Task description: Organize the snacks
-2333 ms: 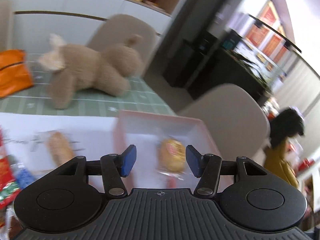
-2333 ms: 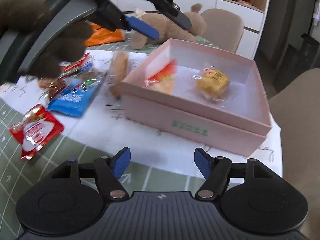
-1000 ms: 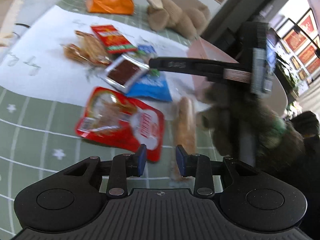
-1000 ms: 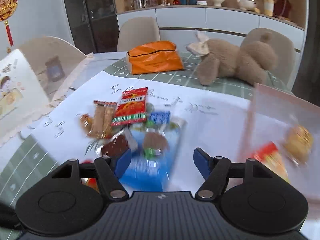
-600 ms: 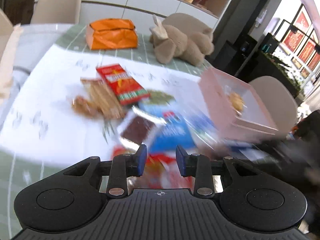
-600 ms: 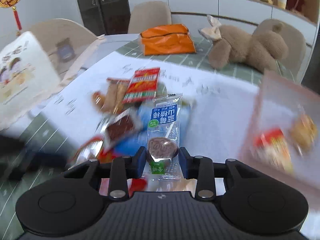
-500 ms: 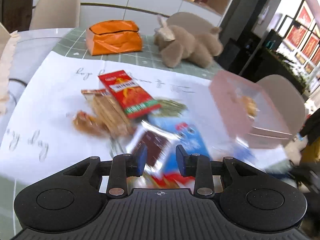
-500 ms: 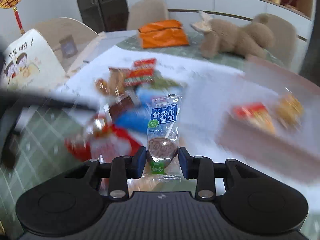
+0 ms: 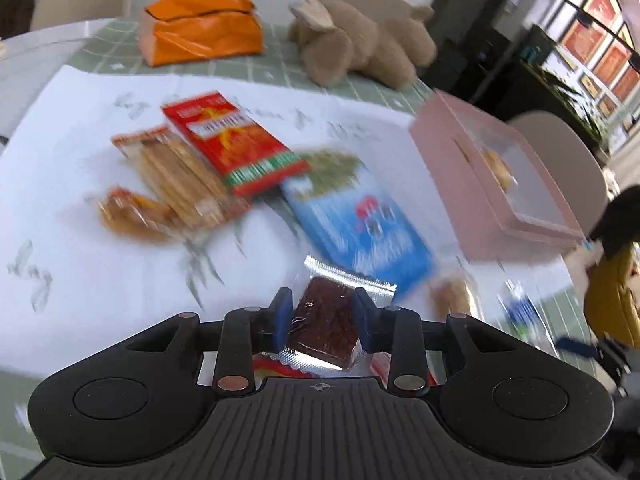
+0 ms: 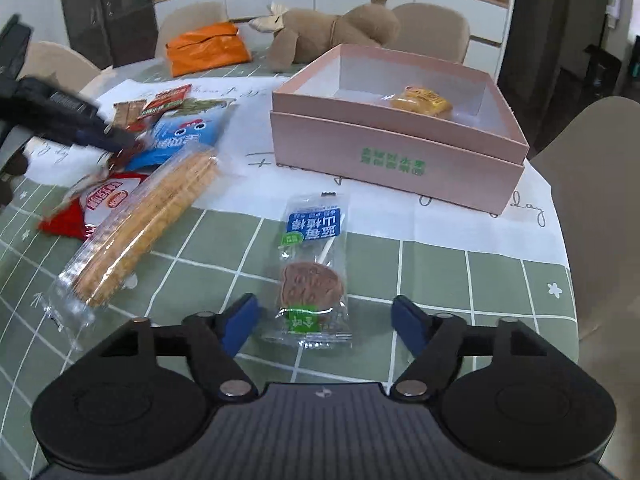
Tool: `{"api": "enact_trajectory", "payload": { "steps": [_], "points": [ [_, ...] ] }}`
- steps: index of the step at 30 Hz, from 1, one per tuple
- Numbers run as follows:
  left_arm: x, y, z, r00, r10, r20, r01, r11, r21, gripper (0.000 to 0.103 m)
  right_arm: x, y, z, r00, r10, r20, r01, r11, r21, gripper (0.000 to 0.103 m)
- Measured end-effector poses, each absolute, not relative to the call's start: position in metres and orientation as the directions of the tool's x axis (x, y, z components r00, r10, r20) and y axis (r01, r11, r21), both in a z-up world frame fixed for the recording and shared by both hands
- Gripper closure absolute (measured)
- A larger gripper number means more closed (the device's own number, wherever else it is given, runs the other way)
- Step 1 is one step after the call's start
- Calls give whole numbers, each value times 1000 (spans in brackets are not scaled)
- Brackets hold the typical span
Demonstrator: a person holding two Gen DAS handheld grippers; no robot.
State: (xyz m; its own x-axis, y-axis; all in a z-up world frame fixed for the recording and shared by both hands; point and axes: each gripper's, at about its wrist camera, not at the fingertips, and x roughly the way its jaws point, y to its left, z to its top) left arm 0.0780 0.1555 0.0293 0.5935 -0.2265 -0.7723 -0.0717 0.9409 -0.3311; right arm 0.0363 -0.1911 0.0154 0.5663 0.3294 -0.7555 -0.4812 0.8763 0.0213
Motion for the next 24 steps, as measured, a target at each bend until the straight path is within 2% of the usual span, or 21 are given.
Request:
{"api": "enact_trajectory", "payload": {
  "steps": [5,10,14,18,19,23,24],
  "points": [
    [58,121,31,582,-245,-776,-36,945,-325,65,33,-187,11,596,331,-731,-465,885,21,16],
    [47,88,41,571,-156,-806,27,985,-172,65,32,-189,8,615,348,-707,-472,881,23,13],
    [29,85,50,566,-212,-797,70,975,-209,64,29,-194,5,632,363,-685,-476,879,26,11],
    [16,73,49,548,-99,-831,114,993,-43,63,30,-194,5,633,359,-685,-470,882,28,8],
    [14,74,48,545,-62,-836,104,995,-6,59,30,-194,5,633,360,-686,-470,882,29,8],
    [10,94,48,520,-16,-854,30,1000,-1,43,31,-194,5,634,359,-685,-469,883,29,7],
    [10,100,48,516,6,-857,10,1000,13,42,30,-194,4,634,358,-685,-468,884,28,7]
  ]
}}
